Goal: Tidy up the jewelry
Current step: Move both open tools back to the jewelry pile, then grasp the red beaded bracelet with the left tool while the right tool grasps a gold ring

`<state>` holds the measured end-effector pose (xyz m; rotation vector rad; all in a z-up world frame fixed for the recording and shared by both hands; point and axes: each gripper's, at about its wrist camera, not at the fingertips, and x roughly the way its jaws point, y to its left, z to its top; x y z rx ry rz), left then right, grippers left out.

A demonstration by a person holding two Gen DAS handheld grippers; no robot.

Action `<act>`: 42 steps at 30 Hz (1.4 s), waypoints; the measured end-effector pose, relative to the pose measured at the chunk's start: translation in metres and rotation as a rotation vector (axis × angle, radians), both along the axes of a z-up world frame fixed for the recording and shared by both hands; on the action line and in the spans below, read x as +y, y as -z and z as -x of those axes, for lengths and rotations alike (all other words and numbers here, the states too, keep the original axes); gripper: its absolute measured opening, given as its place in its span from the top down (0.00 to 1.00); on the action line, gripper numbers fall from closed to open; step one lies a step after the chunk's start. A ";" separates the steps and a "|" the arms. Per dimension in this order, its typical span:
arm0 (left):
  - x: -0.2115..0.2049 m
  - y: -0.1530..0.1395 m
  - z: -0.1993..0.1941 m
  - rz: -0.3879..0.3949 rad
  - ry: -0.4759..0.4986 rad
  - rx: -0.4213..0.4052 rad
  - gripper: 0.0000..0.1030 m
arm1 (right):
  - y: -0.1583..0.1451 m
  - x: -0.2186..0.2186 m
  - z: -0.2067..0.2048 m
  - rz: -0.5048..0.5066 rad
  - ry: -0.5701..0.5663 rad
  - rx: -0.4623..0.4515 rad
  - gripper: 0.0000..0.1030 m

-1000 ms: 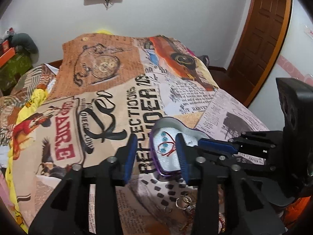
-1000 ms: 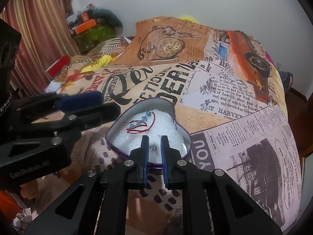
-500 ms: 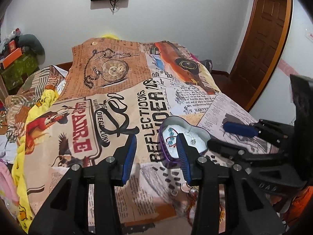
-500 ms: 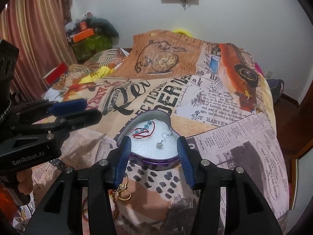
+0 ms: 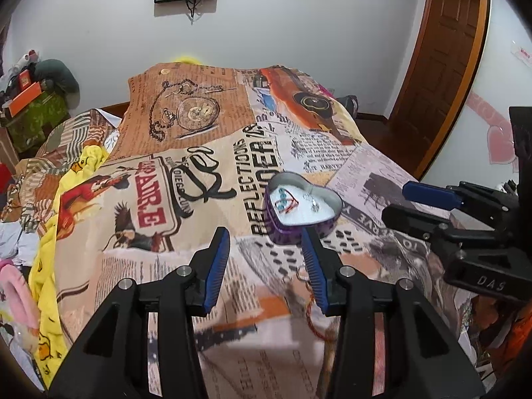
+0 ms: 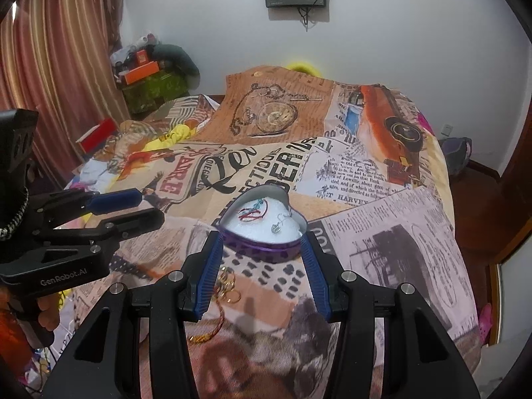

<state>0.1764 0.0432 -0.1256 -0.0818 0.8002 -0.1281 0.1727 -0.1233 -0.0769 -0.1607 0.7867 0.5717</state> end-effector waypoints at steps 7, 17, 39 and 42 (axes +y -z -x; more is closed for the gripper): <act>-0.009 0.018 0.013 -0.004 0.025 0.064 0.57 | 0.001 -0.009 0.017 -0.004 0.016 0.010 0.57; -0.033 0.059 0.010 -0.028 0.075 0.181 0.57 | 0.017 -0.020 0.028 0.024 0.039 0.059 0.56; -0.033 0.071 0.003 0.089 0.131 0.178 0.94 | 0.041 -0.015 0.026 0.071 0.030 0.114 0.56; -0.027 0.065 0.008 0.099 0.123 0.159 0.94 | 0.046 -0.011 0.024 0.077 0.020 0.124 0.56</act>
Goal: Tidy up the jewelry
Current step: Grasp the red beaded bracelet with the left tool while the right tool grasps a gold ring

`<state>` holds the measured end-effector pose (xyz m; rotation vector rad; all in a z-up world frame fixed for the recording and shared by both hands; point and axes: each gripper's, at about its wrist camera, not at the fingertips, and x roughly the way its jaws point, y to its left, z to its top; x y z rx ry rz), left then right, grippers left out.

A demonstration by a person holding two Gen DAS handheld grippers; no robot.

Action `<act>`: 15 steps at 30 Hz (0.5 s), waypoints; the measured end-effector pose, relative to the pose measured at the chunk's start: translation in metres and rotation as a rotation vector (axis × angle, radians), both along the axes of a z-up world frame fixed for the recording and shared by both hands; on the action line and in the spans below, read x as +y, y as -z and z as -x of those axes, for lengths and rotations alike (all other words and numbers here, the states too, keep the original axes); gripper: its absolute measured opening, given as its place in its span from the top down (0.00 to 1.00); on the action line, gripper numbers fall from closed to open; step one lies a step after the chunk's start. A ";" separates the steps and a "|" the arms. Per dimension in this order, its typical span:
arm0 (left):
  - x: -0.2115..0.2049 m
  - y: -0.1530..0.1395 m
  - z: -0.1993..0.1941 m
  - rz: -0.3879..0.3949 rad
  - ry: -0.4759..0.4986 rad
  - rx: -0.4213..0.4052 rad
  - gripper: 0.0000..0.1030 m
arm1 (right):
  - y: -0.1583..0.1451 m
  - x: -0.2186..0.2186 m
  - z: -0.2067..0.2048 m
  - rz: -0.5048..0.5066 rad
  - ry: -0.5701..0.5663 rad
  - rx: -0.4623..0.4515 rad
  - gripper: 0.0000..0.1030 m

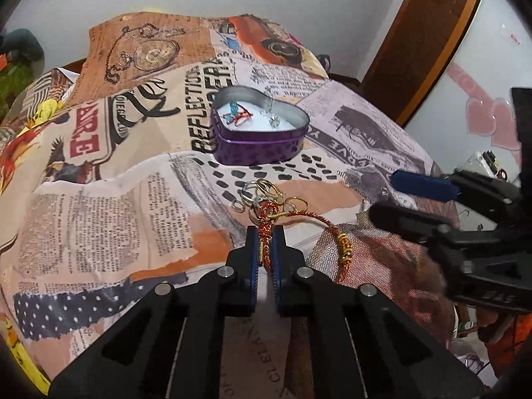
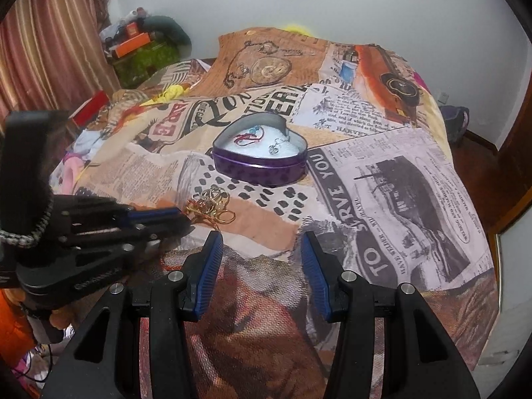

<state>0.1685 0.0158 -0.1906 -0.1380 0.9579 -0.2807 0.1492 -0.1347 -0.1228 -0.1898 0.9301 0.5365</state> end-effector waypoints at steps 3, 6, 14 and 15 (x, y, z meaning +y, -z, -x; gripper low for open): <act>0.008 -0.010 0.005 -0.019 -0.022 -0.040 0.94 | 0.005 0.004 -0.003 0.002 -0.005 0.011 0.56; 0.021 -0.018 0.005 -0.025 -0.059 -0.068 0.94 | 0.009 0.009 -0.008 -0.005 -0.010 0.027 0.56; 0.042 -0.020 0.002 -0.049 -0.108 -0.101 0.94 | 0.017 0.030 -0.015 0.012 -0.075 0.039 0.57; 0.043 -0.019 0.001 -0.048 -0.109 -0.100 0.94 | 0.019 0.035 -0.016 0.023 -0.089 0.045 0.57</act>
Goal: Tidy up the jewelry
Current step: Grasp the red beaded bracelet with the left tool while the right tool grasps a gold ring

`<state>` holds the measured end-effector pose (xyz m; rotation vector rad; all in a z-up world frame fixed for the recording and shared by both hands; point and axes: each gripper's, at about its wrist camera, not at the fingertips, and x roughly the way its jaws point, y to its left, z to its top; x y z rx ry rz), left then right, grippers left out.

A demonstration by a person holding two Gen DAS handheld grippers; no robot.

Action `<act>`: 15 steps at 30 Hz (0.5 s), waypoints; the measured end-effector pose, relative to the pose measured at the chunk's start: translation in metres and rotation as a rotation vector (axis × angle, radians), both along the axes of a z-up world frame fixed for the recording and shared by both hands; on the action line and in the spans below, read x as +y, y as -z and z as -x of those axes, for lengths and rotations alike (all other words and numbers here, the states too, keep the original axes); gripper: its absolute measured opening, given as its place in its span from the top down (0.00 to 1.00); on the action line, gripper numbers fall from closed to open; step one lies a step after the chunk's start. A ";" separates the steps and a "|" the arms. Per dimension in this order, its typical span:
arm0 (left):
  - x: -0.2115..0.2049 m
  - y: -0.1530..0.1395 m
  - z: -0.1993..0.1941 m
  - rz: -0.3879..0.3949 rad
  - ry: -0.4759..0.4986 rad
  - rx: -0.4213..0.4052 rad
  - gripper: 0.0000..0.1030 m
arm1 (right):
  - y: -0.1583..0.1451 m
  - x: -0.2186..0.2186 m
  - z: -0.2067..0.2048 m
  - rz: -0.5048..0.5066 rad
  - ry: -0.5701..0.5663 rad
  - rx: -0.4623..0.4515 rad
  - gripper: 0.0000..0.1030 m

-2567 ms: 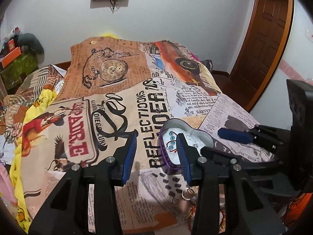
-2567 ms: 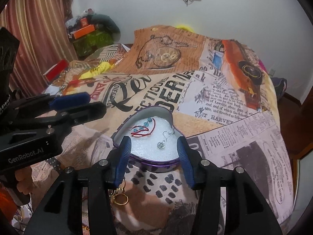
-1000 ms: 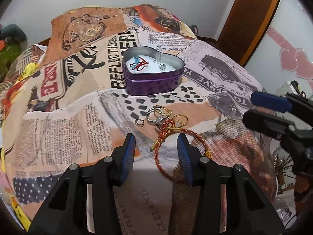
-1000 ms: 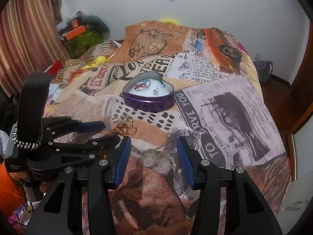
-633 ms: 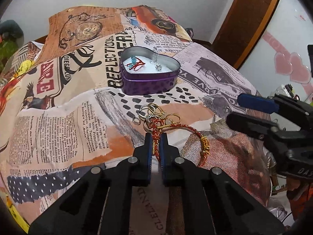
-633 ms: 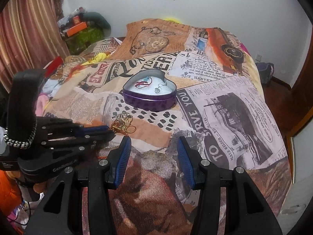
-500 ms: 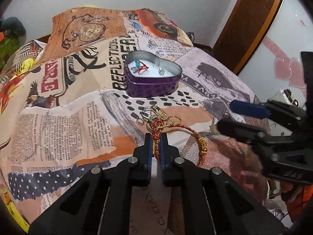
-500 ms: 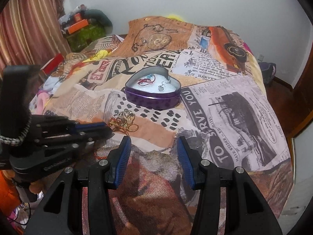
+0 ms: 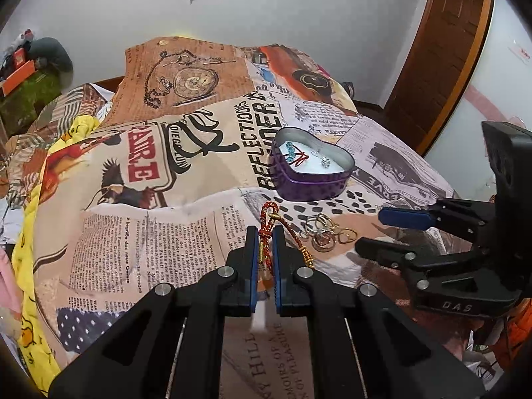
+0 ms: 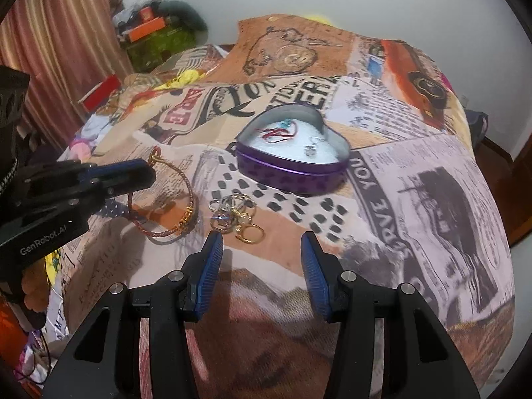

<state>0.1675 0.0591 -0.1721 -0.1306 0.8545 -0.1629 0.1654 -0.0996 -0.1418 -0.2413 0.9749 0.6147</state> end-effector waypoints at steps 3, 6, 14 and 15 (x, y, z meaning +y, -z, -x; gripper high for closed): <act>0.002 0.003 0.000 0.004 0.000 -0.001 0.94 | 0.007 0.009 -0.003 0.028 -0.020 0.004 0.58; 0.002 0.006 0.000 0.011 0.003 -0.003 0.94 | 0.009 0.012 -0.005 0.045 -0.033 0.008 0.67; -0.001 0.012 -0.002 0.012 0.010 0.002 0.94 | 0.012 0.016 -0.008 0.050 -0.044 0.018 0.81; -0.003 0.011 -0.002 0.008 0.012 0.000 0.94 | 0.011 0.016 -0.007 0.046 -0.045 0.017 0.81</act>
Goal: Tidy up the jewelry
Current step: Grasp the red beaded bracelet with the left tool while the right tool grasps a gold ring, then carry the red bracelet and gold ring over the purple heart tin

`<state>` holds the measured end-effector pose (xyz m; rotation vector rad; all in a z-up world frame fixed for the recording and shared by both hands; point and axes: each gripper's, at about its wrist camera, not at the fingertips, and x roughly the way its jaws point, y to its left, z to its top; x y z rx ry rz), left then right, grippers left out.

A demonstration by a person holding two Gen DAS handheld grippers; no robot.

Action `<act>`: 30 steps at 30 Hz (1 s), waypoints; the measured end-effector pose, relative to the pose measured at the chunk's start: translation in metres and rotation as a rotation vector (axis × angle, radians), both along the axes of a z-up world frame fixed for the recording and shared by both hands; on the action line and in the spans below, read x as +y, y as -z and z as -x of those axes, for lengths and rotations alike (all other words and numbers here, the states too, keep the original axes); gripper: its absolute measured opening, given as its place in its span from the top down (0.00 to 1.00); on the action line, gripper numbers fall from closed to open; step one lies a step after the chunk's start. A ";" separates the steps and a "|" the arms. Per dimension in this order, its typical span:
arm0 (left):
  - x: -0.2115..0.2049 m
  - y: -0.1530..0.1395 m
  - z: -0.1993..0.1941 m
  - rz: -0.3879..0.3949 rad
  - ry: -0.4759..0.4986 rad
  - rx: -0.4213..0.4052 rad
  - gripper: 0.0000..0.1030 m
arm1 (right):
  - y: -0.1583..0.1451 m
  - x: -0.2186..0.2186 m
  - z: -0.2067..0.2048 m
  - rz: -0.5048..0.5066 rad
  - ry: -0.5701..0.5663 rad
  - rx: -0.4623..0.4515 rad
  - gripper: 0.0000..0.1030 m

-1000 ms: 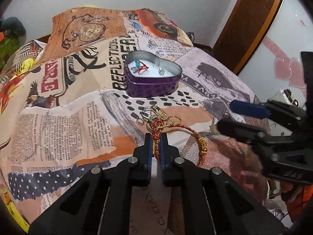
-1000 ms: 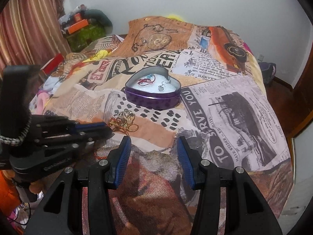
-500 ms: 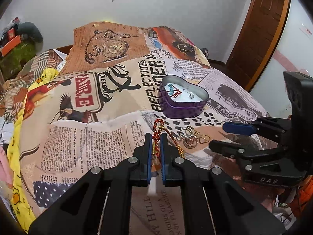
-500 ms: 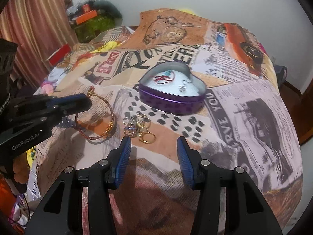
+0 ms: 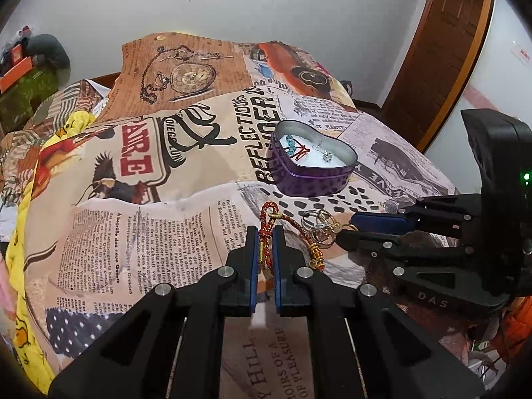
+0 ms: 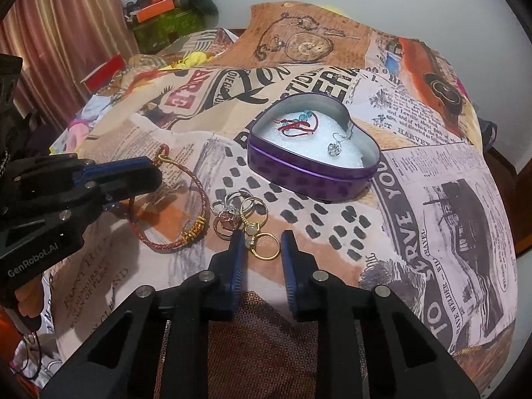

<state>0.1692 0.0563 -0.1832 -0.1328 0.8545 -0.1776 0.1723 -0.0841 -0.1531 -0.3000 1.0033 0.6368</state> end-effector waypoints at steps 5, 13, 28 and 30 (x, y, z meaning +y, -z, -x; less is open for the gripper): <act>-0.003 -0.008 0.001 -0.005 0.006 -0.016 0.94 | -0.005 -0.004 0.001 -0.021 0.010 -0.008 0.81; -0.010 -0.032 0.005 -0.019 0.015 -0.071 0.94 | -0.028 -0.016 0.002 -0.087 0.055 -0.053 0.81; -0.027 -0.067 -0.009 -0.039 0.035 -0.156 0.94 | -0.077 -0.037 0.002 -0.180 0.099 -0.200 0.81; -0.029 -0.069 -0.012 -0.043 0.036 -0.165 0.94 | -0.078 -0.039 0.000 -0.183 0.101 -0.209 0.81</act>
